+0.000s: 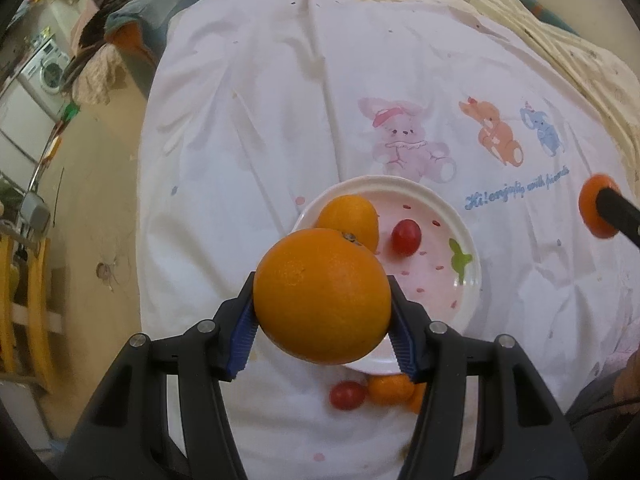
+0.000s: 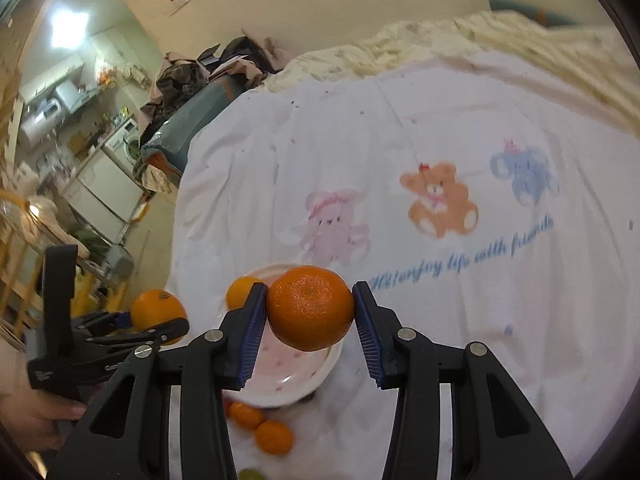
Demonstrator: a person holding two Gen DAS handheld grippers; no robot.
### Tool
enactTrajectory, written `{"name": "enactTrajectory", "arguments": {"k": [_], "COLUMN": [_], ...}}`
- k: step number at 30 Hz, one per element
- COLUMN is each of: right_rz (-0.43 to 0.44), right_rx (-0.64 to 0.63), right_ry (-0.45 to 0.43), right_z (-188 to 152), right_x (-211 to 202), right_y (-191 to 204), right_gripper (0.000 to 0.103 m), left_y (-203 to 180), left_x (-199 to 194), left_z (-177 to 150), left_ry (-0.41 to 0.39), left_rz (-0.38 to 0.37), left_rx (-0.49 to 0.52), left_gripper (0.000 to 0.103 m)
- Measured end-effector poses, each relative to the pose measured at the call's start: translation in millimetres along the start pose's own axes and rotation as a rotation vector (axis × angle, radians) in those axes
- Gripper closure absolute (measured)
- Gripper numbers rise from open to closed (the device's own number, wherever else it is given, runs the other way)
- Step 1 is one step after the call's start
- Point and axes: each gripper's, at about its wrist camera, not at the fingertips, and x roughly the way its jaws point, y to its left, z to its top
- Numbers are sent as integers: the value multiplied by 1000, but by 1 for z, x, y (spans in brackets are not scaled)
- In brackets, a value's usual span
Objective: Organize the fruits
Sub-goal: 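Carry the orange and the tangerine over the pink plate with both tools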
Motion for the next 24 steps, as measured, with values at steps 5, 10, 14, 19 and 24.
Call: {"name": "enactTrajectory", "arguments": {"k": [5, 10, 14, 19, 24], "right_rz": [-12, -13, -13, 9, 51], "right_rx": [-46, -63, -77, -74, -48], "right_ry": [22, 55, 100, 150, 202], "right_z": [11, 17, 19, 18, 16], "right_x": [23, 46, 69, 94, 116], "right_y": [2, -1, -2, -8, -11], "right_gripper": [58, 58, 58, 58, 58], "left_y": [3, 6, 10, 7, 3], "left_x": [20, 43, 62, 75, 86], "left_z": [6, 3, -2, -2, 0], "left_ry": [33, 77, 133, 157, 174], "left_rz": [3, -11, -33, -29, -35], "left_rx": [-1, -15, -57, -45, -37], "left_gripper": [49, 49, 49, 49, 49]}}
